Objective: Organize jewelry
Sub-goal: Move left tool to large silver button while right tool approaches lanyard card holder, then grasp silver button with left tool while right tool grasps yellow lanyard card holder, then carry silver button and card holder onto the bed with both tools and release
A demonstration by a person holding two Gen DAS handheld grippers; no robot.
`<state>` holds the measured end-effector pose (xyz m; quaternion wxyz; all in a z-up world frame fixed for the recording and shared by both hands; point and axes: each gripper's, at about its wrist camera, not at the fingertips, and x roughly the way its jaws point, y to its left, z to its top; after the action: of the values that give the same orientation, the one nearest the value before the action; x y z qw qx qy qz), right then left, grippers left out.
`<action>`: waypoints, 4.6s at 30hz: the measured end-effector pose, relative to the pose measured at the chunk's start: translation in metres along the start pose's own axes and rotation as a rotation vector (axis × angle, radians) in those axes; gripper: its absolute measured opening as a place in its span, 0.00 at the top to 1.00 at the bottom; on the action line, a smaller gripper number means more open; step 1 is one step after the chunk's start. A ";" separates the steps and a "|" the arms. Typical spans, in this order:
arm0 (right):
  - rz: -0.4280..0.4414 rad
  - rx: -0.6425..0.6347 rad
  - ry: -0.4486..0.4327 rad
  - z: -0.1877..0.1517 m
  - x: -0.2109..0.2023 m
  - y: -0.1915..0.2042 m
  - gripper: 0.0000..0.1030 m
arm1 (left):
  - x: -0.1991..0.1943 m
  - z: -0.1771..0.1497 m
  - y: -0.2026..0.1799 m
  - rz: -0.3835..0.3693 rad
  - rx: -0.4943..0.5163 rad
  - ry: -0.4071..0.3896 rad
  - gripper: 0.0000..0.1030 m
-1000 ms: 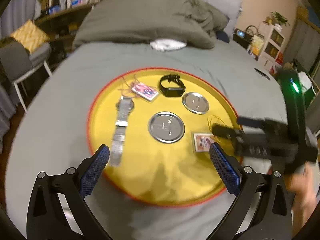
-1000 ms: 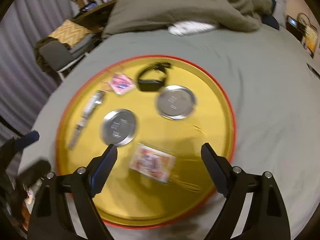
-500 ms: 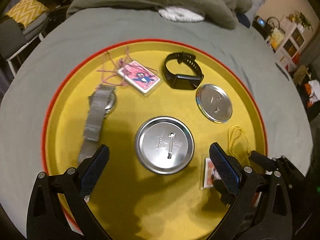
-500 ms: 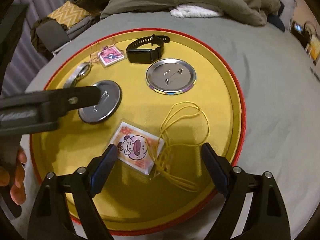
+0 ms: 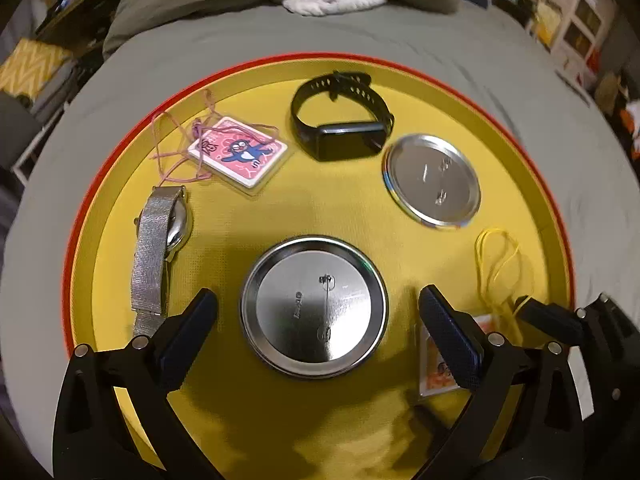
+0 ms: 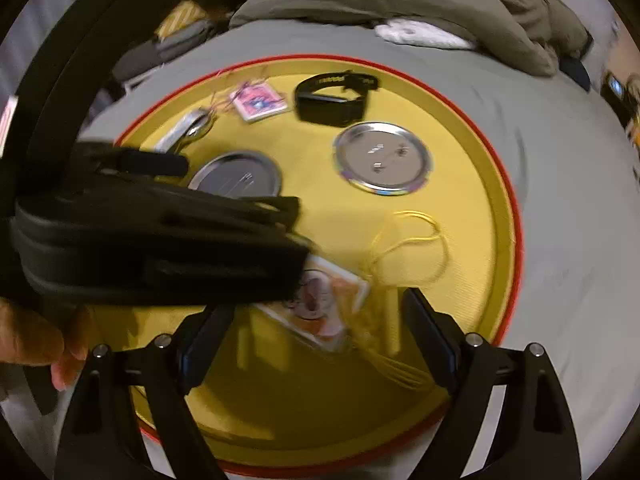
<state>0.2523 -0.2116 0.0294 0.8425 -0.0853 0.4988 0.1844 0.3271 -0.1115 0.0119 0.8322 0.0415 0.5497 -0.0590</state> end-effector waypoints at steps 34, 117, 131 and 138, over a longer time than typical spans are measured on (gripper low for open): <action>0.018 -0.002 -0.077 0.001 -0.010 -0.004 0.53 | -0.011 -0.004 0.007 0.025 0.023 -0.027 0.30; 0.605 -0.152 0.005 -0.069 -0.129 0.202 0.96 | -0.187 -0.305 0.119 0.043 0.005 -0.024 0.30; 0.435 -0.111 0.097 -0.072 -0.064 0.170 0.91 | -0.160 -0.328 0.119 0.037 0.000 0.002 0.30; 0.395 -0.148 0.126 -0.079 -0.046 0.169 0.90 | -0.156 -0.330 0.117 0.045 0.017 -0.003 0.29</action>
<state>0.1013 -0.0925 0.0378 0.7485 -0.0591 0.5427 0.3764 -0.0173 0.0570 0.0262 0.8337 0.0609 0.5470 -0.0448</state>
